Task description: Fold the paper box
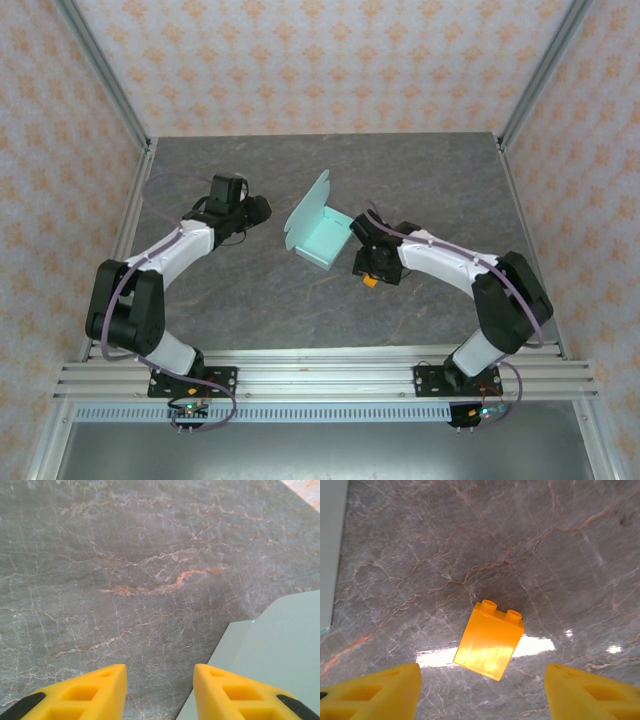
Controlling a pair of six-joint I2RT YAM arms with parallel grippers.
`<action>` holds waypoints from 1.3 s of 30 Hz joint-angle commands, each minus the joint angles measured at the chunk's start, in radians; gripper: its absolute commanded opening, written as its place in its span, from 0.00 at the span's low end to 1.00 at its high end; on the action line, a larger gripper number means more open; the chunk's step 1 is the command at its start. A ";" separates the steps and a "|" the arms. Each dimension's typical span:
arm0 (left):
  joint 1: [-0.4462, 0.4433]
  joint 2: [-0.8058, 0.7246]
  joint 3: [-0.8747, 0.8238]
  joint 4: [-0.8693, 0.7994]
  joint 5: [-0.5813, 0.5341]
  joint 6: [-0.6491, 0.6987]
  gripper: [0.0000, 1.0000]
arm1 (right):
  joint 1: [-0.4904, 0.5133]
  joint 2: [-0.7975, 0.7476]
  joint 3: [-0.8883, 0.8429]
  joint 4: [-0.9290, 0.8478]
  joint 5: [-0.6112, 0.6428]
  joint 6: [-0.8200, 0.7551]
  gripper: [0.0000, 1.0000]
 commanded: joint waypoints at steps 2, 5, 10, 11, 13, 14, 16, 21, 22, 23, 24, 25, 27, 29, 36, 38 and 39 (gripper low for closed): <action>-0.005 -0.054 -0.024 -0.021 -0.034 0.032 0.40 | 0.013 0.044 -0.022 0.032 0.023 0.104 0.65; -0.006 -0.060 -0.025 -0.026 -0.032 0.038 0.40 | 0.014 0.067 -0.025 0.058 0.022 0.125 0.64; -0.006 -0.062 -0.021 -0.030 -0.029 0.047 0.40 | 0.014 0.101 -0.019 0.088 0.035 0.150 0.58; -0.006 -0.062 -0.022 -0.030 -0.027 0.047 0.40 | 0.015 0.107 -0.014 0.084 0.039 0.152 0.55; -0.007 -0.066 -0.022 -0.033 -0.027 0.047 0.40 | 0.015 0.119 -0.012 0.082 0.051 0.157 0.53; -0.006 -0.067 -0.023 -0.034 -0.026 0.047 0.40 | 0.014 0.120 -0.011 0.080 0.060 0.159 0.50; -0.006 -0.072 -0.024 -0.035 -0.027 0.047 0.40 | 0.014 0.123 -0.009 0.076 0.079 0.159 0.45; -0.007 -0.080 -0.028 -0.043 -0.036 0.047 0.40 | 0.014 0.124 0.007 0.064 0.119 0.141 0.32; -0.005 -0.080 -0.029 -0.044 -0.035 0.047 0.40 | 0.015 0.115 0.014 0.062 0.129 0.129 0.30; -0.006 -0.081 -0.032 -0.045 -0.036 0.047 0.40 | 0.016 0.098 0.020 0.066 0.136 0.112 0.27; -0.006 -0.083 -0.034 -0.043 -0.037 0.072 0.40 | 0.016 0.082 0.028 0.064 0.146 0.097 0.26; -0.006 -0.081 -0.037 -0.042 -0.037 0.075 0.40 | 0.016 0.067 0.043 0.059 0.155 0.077 0.25; -0.006 -0.084 -0.048 -0.036 -0.040 0.070 0.40 | 0.016 0.049 0.081 0.067 0.135 0.026 0.25; -0.005 -0.087 -0.065 -0.029 -0.043 0.070 0.40 | 0.019 0.056 0.134 0.078 0.101 -0.005 0.25; -0.001 -0.117 -0.118 -0.034 -0.067 0.076 0.41 | 0.051 0.186 0.327 0.108 0.017 -0.025 0.25; -0.001 -0.125 -0.120 -0.040 -0.069 0.082 0.41 | 0.051 0.230 0.378 0.110 0.004 -0.029 0.25; 0.000 -0.129 -0.119 -0.045 -0.071 0.085 0.41 | 0.051 0.250 0.397 0.109 0.003 -0.028 0.25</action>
